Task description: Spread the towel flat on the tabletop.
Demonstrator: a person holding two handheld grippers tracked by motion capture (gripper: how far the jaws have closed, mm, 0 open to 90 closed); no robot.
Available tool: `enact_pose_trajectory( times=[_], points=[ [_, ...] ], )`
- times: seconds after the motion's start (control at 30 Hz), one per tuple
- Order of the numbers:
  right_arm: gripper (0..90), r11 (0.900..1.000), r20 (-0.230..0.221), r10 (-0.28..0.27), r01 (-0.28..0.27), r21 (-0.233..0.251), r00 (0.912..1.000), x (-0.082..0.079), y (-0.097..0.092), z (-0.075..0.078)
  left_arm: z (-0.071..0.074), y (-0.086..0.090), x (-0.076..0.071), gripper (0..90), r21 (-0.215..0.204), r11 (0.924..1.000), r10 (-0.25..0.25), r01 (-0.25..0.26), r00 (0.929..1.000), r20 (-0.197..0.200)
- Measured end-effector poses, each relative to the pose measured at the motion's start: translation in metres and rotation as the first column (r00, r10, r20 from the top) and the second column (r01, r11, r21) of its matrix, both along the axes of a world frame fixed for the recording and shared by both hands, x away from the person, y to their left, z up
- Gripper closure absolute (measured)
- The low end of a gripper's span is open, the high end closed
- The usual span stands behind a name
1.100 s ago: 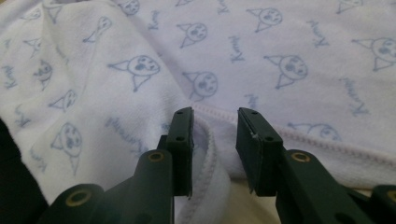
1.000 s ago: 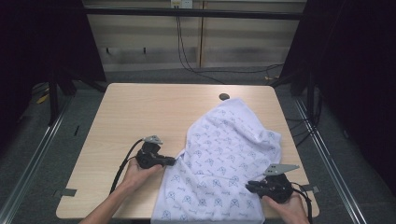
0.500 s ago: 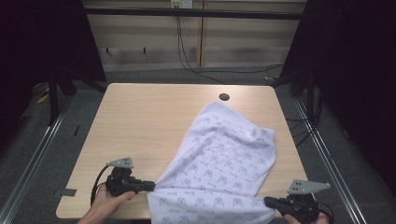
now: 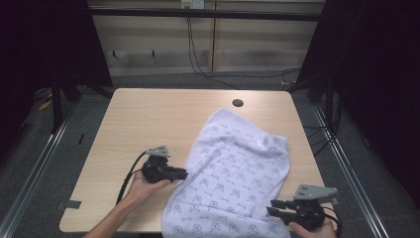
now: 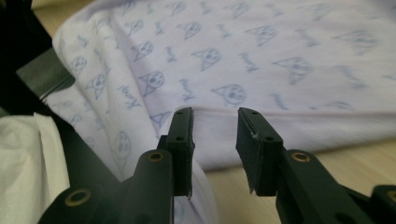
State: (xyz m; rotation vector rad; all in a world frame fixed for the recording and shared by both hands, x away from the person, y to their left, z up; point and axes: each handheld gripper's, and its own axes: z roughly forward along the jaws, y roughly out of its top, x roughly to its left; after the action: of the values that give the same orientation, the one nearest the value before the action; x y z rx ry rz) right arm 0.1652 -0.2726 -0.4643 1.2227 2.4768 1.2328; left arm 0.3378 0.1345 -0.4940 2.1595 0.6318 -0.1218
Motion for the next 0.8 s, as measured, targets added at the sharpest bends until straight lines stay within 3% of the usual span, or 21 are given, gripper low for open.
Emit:
enact_pose_trajectory(
  times=[0.03, 0.07, 0.13, 0.2, 0.23, 0.3, 0.33, 0.43, 0.47, 0.53, 0.63, 0.73, 0.8],
  points=[
    [64.4, 0.9996, -0.002, 0.020, -0.020, -0.021, 0.9998, 0.004, 0.007, -0.003, -0.004, -0.006, 0.004, 74.7, 0.009, 0.9998, -0.016, 0.016, 0.9999, 0.005],
    [63.5, 0.9989, -0.008, 0.040, -0.040, -0.025, 0.9992, 0.007, 0.014, -0.005, -0.007, -0.012, 0.009, 73.8, 0.045, 0.9990, -0.004, 0.004, 1.0000, 0.006],
    [61.5, 0.9969, -0.010, 0.074, -0.074, -0.025, 0.9972, 0.012, 0.025, -0.007, -0.010, -0.015, 0.013, 73.0, 0.043, 0.9990, 0.013, -0.014, 0.9999, 0.009],
    [59.2, 0.9956, -0.015, 0.091, -0.091, -0.024, 0.9958, 0.015, 0.033, -0.008, -0.009, -0.014, 0.013, 75.7, 0.055, 0.9980, 0.028, -0.029, 0.9994, 0.022],
    [59.3, 0.9951, -0.021, 0.095, -0.096, -0.026, 0.9952, 0.017, 0.035, -0.009, -0.008, -0.008, 0.009, 77.6, 0.081, 0.9952, 0.050, -0.054, 0.9970, 0.060],
    [59.0, 0.9929, -0.042, 0.111, -0.113, -0.038, 0.9929, 0.019, 0.041, -0.013, -0.008, -0.003, 0.008, 78.5, 0.089, 0.9940, 0.058, -0.063, 0.9963, 0.063],
    [59.0, 0.9925, -0.059, 0.107, -0.110, -0.052, 0.9925, 0.020, 0.043, -0.016, -0.009, 0.002, 0.006, 78.7, 0.073, 0.9943, 0.074, -0.078, 0.9956, 0.057],
    [67.8, 0.9867, -0.075, 0.099, -0.108, -0.122, 0.9923, 0.019, 0.045, -0.022, -0.009, 0.021, 0.004, 80.5, 0.067, 0.9927, 0.098, -0.100, 0.9945, 0.036],
    [76.5, 0.9885, -0.073, 0.098, -0.105, -0.109, 0.9925, 0.019, 0.044, -0.022, -0.010, 0.028, 0.002, 81.0, 0.056, 0.9926, 0.107, -0.108, 0.9940, 0.023],
    [86.1, 0.9904, -0.050, 0.072, -0.078, -0.114, 0.9961, 0.016, 0.040, -0.018, -0.009, 0.039, -0.004, 80.9, 0.059, 0.9910, 0.119, -0.120, 0.9927, 0.020],
    [87.7, 0.9945, 0.005, -0.014, 0.014, -0.104, 0.9999, 0.011, 0.024, -0.009, -0.008, 0.050, -0.015, 80.5, 0.070, 0.9880, 0.136, -0.138, 0.9903, 0.025],
    [87.7, 0.9908, 0.034, -0.109, 0.111, -0.077, 0.9935, 0.001, -0.001, -0.002, -0.007, 0.057, -0.021, 77.7, 0.071, 0.9869, 0.144, -0.145, 0.9894, 0.017],
    [87.3, 0.9848, 0.022, -0.164, 0.165, -0.054, 0.9861, -0.007, -0.019, -0.002, -0.007, 0.059, -0.023, 76.6, 0.065, 0.9866, 0.149, -0.150, 0.9888, 0.009]
  ],
)
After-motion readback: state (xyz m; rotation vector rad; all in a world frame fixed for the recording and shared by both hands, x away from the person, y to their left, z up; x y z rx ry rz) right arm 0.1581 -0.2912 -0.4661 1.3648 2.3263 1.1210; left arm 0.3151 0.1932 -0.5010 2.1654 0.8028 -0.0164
